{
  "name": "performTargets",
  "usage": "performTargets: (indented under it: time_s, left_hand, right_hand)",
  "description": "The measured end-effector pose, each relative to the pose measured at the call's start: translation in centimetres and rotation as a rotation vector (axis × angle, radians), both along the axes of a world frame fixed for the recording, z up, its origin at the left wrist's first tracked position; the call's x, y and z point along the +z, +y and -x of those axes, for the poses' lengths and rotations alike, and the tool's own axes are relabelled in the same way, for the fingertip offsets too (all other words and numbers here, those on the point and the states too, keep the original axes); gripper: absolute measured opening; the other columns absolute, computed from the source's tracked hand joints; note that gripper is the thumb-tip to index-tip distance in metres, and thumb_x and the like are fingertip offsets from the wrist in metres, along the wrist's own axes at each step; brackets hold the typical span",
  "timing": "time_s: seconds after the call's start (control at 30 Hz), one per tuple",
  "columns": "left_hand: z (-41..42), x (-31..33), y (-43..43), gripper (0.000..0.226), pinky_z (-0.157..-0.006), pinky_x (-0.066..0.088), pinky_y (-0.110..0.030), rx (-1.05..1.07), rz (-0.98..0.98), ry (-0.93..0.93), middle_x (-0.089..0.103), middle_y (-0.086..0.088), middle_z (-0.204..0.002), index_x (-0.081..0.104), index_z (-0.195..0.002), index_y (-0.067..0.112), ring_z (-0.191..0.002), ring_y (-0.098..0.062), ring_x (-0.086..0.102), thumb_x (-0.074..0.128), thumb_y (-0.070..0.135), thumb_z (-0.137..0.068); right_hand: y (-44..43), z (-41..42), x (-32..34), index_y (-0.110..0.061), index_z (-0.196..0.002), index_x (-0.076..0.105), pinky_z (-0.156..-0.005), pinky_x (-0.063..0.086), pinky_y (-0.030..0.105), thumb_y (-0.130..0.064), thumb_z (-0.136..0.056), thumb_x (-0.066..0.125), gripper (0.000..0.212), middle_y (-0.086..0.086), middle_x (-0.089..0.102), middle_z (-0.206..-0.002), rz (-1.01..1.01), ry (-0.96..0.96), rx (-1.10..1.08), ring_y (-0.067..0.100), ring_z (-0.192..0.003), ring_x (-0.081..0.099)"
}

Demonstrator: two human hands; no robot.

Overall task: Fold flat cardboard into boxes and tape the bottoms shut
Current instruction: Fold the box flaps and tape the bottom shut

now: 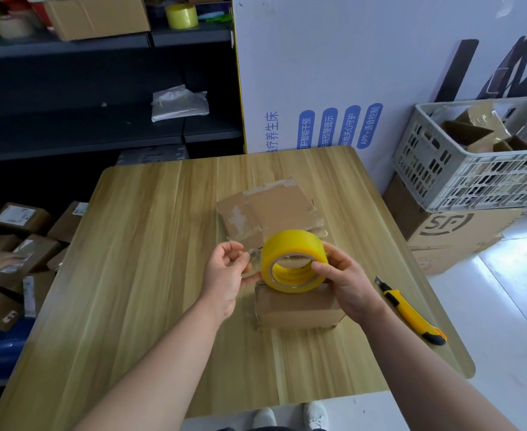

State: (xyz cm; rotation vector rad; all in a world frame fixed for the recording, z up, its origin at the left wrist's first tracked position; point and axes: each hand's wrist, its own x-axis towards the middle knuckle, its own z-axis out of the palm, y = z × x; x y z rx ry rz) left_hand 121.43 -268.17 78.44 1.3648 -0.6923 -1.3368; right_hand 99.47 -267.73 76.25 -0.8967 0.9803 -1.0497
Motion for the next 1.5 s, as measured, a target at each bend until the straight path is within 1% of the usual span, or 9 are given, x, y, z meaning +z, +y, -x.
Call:
performTargets:
  time_s: [0.2, 0.37, 0.67, 0.9, 1.07, 1.13, 1.23, 1.33, 1.5]
  left_hand:
    - [0.7, -1.2, 0.0, 0.019, -0.065, 0.057, -0.038, 0.005, -0.082, 0.008, 0.044, -0.007, -0.078, 0.054, -0.099, 0.015, -0.067, -0.012, 0.044, 0.043, -0.001, -0.099]
    - [1.2, -1.9, 0.4, 0.018, -0.069, 0.059, -0.041, -0.008, -0.081, 0.021, 0.044, -0.009, -0.079, 0.051, -0.099, 0.013, -0.065, -0.013, 0.043, 0.043, -0.003, -0.098]
    - [1.9, -3.1, 0.7, 0.022, -0.077, 0.059, -0.047, -0.047, -0.031, -0.049, 0.048, -0.011, -0.086, 0.048, -0.1, 0.016, -0.067, -0.014, 0.047, 0.05, -0.005, -0.094]
    - [2.0, -4.0, 0.7, 0.022, -0.073, 0.06, -0.038, -0.045, 0.004, -0.126, 0.046, -0.011, -0.09, 0.047, -0.1, 0.018, -0.069, -0.012, 0.048, 0.048, -0.004, -0.095]
    - [1.9, -4.5, 0.4, 0.02, -0.076, 0.059, -0.041, -0.031, -0.033, -0.125, 0.042, -0.008, -0.083, 0.046, -0.107, 0.013, -0.061, -0.006, 0.051, 0.042, -0.003, -0.096]
    - [1.6, -4.6, 0.3, 0.019, -0.079, 0.058, -0.044, -0.056, -0.047, -0.114, 0.043, -0.008, -0.08, 0.045, -0.111, 0.01, -0.054, -0.003, 0.054, 0.041, -0.003, -0.097]
    - [0.9, -4.6, 0.1, 0.018, -0.062, 0.057, -0.032, -0.099, -0.049, -0.124, 0.044, -0.009, -0.082, 0.046, -0.11, 0.011, -0.065, -0.012, 0.051, 0.044, -0.001, -0.096]
    - [0.6, -4.7, 0.1, 0.019, -0.056, 0.054, -0.025, -0.122, -0.044, -0.146, 0.047, -0.01, -0.081, 0.046, -0.109, 0.012, -0.069, -0.014, 0.049, 0.047, -0.001, -0.095]
    - [-1.0, -5.5, 0.2, 0.022, -0.06, 0.052, -0.029, -0.074, -0.056, -0.201, 0.049, -0.008, -0.085, 0.049, -0.103, 0.021, -0.068, -0.013, 0.049, 0.05, 0.001, -0.094]
  right_hand:
    - [0.2, 0.4, 0.9, -0.015, -0.125, 0.056, -0.084, 0.055, 0.027, -0.002, -0.076, 0.077, 0.054, 0.008, 0.068, -0.113, -0.005, 0.282, 0.175, 0.023, -0.103, 0.065]
    - [-0.3, 0.8, 0.8, -0.006, -0.123, 0.056, -0.075, 0.054, 0.025, 0.016, -0.078, 0.064, 0.051, 0.01, 0.068, -0.105, -0.045, 0.161, 0.069, 0.019, -0.094, 0.065]
    - [-1.1, 2.5, 1.7, -0.01, -0.118, 0.057, -0.077, 0.051, 0.039, 0.009, -0.059, 0.058, 0.062, 0.016, 0.057, -0.103, -0.073, 0.076, -0.034, 0.03, -0.093, 0.058]
    - [0.7, 3.4, 2.6, -0.029, -0.109, 0.059, -0.073, 0.049, 0.029, 0.019, -0.078, 0.051, 0.058, -0.001, 0.06, -0.089, 0.078, 0.376, -0.101, 0.013, -0.081, 0.057]
    - [1.6, 2.0, 1.9, -0.03, -0.111, 0.049, -0.067, 0.046, 0.022, 0.0, -0.081, 0.063, 0.045, -0.006, 0.057, -0.089, 0.158, 0.763, -0.05, 0.011, -0.079, 0.053]
    - [1.9, 2.0, 1.5, -0.028, -0.112, 0.048, -0.068, 0.046, 0.025, -0.007, -0.084, 0.067, 0.04, -0.007, 0.058, -0.091, 0.104, 0.78, -0.017, 0.013, -0.082, 0.054]
    - [1.6, 3.0, 2.0, -0.026, -0.117, 0.052, -0.068, 0.046, 0.02, -0.013, -0.083, 0.073, 0.043, -0.009, 0.063, -0.097, 0.063, 0.772, 0.036, 0.006, -0.088, 0.06]
    - [1.0, 3.5, 3.0, -0.017, -0.115, 0.055, -0.063, 0.046, 0.009, -0.004, -0.081, 0.074, 0.041, -0.005, 0.065, -0.09, 0.07, 0.743, 0.05, -0.006, -0.073, 0.063]
    - [1.3, 4.4, 2.8, -0.019, -0.119, 0.043, -0.064, 0.045, 0.015, -0.01, -0.09, 0.064, 0.037, -0.005, 0.058, -0.091, 0.102, 0.896, 0.058, 0.004, -0.076, 0.058]
